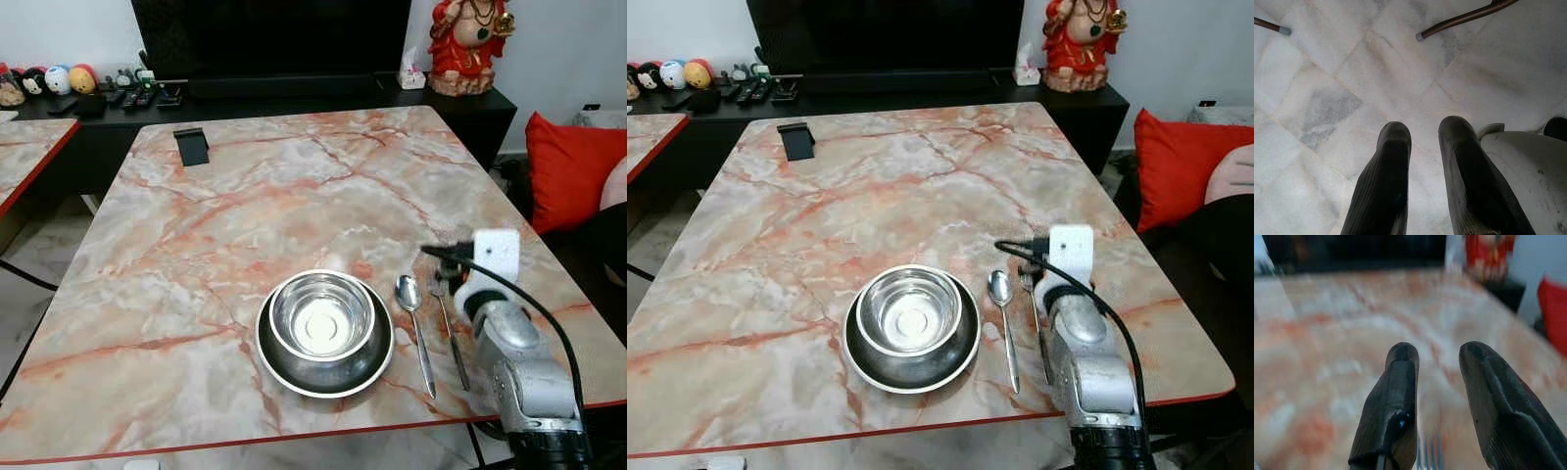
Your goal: Setting the table
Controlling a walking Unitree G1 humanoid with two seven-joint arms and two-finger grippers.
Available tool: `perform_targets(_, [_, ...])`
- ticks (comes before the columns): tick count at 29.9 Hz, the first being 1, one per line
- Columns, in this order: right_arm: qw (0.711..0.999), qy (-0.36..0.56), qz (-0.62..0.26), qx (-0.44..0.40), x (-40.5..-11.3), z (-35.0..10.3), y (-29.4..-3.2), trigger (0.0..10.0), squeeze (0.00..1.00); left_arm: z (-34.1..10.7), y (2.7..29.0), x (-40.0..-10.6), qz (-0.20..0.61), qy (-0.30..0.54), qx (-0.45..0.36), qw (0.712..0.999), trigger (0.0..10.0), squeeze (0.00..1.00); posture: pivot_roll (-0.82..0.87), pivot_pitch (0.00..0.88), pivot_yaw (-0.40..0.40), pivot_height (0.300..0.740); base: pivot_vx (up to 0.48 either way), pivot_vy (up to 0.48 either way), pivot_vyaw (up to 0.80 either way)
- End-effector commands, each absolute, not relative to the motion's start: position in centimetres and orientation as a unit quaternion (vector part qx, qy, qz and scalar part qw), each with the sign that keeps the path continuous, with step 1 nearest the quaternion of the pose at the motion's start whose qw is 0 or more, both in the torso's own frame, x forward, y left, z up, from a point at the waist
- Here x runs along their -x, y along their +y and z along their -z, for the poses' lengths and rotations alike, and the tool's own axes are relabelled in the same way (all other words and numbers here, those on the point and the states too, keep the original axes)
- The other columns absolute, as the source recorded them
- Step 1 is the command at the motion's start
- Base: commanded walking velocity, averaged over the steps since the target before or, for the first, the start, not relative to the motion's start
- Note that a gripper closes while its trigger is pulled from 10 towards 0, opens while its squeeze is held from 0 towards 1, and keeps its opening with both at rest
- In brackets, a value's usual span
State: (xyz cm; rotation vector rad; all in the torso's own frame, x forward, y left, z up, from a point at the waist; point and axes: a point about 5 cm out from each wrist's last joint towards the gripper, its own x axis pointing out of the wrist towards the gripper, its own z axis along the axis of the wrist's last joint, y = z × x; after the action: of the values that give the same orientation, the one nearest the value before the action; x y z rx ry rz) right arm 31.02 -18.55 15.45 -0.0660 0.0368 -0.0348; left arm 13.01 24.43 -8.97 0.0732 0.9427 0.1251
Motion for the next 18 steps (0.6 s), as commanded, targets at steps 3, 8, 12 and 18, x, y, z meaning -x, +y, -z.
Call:
perform_targets(3, [0.998, -0.032, 0.001, 0.045, -30.6, -16.1, -17.1, 10.0, 0.0, 9.1, 24.5, -12.7, -0.049, 0.458, -0.047, 0.886, 10.0, 0.0, -0.13, 0.0, 0.036, 0.707, 0.0, 0.0, 0.0])
perform_targets(8, [0.996, -0.074, 0.002, 0.051, -30.0, -16.5, -16.9, 10.0, 0.0, 9.0, 24.5, -12.7, -0.048, 0.457, -0.049, 0.887, 10.0, 0.0, -0.13, 0.0, 0.036, 0.707, 0.0, 0.0, 0.0])
perform_targets(12, [0.993, -0.101, 0.004, 0.057, -30.0, -16.8, -16.7, 10.0, 0.0, 9.0, 24.5, -12.7, -0.045, 0.458, -0.051, 0.886, 10.0, 0.0, -0.12, 0.0, 0.036, 0.707, 0.0, 0.0, 0.0])
perform_targets(18, [0.991, -0.122, -0.003, 0.055, -30.3, -17.4, -15.8, 10.0, 0.0, 9.0, 24.6, -12.6, -0.052, 0.459, -0.044, 0.886, 10.0, 0.0, -0.1, 0.0, 0.016, 0.707, 0.0, 0.0, 0.0])
